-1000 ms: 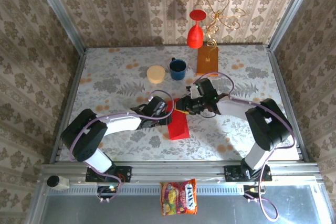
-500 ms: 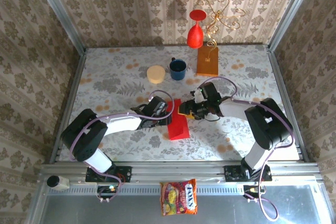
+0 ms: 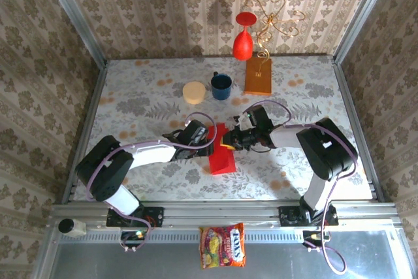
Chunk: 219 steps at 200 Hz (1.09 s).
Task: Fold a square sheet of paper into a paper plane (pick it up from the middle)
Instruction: First fold the square sheet of paper in half at the center of the table.
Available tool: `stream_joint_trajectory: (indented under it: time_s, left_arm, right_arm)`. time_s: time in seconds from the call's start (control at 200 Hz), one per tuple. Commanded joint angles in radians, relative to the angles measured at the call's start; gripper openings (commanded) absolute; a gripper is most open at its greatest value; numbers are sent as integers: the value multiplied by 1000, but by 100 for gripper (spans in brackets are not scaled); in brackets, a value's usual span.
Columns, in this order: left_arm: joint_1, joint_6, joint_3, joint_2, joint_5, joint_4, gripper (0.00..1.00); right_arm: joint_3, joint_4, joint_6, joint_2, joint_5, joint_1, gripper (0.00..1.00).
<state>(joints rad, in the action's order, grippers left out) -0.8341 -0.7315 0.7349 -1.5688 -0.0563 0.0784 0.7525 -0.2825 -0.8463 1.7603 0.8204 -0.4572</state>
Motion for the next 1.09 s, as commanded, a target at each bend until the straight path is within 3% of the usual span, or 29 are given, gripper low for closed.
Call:
stream_joint_trajectory:
  time_s: [0.0,0.115,0.23,0.565,0.845,1.09]
  left_arm:
    - [10,23,18,48,-21,31,67]
    - [18,27,9,72,-23,30,74]
    - [24,28,2,85,-19,26,79]
    - [24,46,1,60,-16,28,79]
    - [23,62,7,34,-13,31,79]
    - [0,79,25,0,-23,46,79]
  right_arm:
    - [-17,-100,-53,14,62,1,9]
    - [-33,-182,-99,23,83,4,1]
    - [-39,-203,-111,36,85,6,0]
    - [-63,-108,-41,64,7,24,0]
    - [-72,-73,-12,56,-9,25,16]
    - [-64,-47,3,43,-15,25,22]
